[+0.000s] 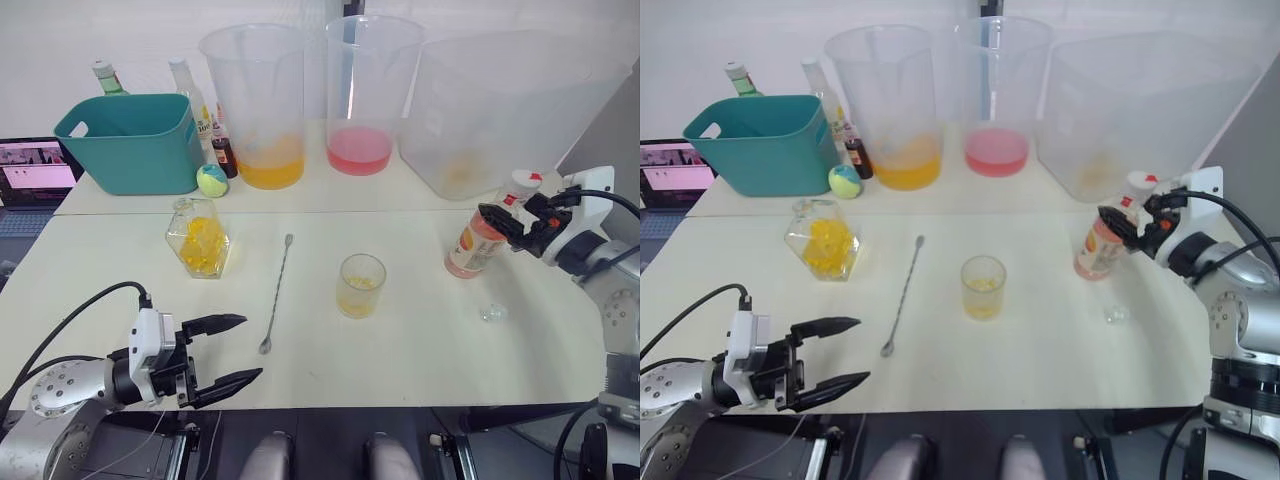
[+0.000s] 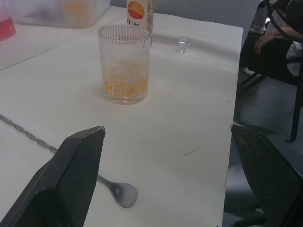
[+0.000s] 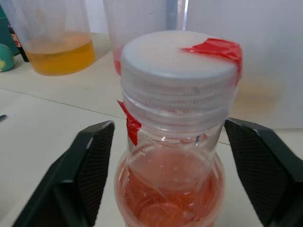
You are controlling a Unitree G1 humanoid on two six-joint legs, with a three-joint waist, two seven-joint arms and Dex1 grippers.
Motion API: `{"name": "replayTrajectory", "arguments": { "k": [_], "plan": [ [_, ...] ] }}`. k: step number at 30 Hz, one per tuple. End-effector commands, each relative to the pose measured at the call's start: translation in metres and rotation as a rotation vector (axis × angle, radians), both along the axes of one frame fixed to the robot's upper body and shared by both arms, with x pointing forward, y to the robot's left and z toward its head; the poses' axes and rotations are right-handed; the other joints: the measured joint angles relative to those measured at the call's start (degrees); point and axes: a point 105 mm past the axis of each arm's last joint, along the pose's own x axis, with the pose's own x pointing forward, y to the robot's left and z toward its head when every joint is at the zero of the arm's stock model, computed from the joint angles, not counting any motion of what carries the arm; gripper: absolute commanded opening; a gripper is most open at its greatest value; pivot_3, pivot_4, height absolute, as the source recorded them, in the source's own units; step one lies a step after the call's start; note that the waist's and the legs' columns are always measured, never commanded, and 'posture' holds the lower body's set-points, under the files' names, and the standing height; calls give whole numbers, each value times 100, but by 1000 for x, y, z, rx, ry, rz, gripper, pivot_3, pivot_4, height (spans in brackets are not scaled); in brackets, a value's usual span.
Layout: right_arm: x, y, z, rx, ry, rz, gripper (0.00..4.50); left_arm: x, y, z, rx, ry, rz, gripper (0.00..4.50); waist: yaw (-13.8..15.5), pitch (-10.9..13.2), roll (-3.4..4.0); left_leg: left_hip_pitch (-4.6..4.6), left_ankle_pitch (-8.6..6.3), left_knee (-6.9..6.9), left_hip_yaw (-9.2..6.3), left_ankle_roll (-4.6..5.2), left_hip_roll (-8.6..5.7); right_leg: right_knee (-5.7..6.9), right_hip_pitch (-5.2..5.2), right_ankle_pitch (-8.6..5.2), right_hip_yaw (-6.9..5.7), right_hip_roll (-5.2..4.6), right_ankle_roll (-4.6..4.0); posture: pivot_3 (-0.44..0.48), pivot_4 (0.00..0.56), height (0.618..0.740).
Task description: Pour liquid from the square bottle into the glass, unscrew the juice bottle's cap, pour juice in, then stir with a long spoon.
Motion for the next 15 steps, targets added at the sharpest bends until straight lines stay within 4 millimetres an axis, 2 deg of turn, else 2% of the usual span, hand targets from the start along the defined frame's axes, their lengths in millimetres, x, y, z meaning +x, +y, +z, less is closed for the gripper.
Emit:
{"name": "replayTrajectory", "arguments": {
  "k": [1,4,6,10,15],
  "plan": [
    [-1,1,22,9,-79,6,2622,-2,4,-2,14,-21,-2,4500,0,0,0,0,0,0,0,0,0,0,0,0,0,0,0,0,150,738],
    [-1,3,22,3,-80,9,1585,-2,6,-5,19,-19,-4,4500,3,3,4,-2,0,0,0,0,0,1,-4,0,0,0,0,0,150,738],
    [-2,4,21,-3,-79,9,1280,-2,7,-8,21,-19,-6,4500,7,3,5,-4,0,0,0,0,-1,0,-4,0,0,0,0,0,150,738],
    [-6,4,25,-1,-93,13,1239,-1,8,-10,22,-21,-10,4500,6,4,7,-4,0,0,0,0,-1,0,-5,0,0,0,0,0,150,738],
    [-37,19,55,48,-175,116,1238,1,10,-12,29,-19,-23,4500,10,13,21,-17,0,0,-3,0,-1,1,-16,0,-1,0,0,0,150,738]
  ]
}}
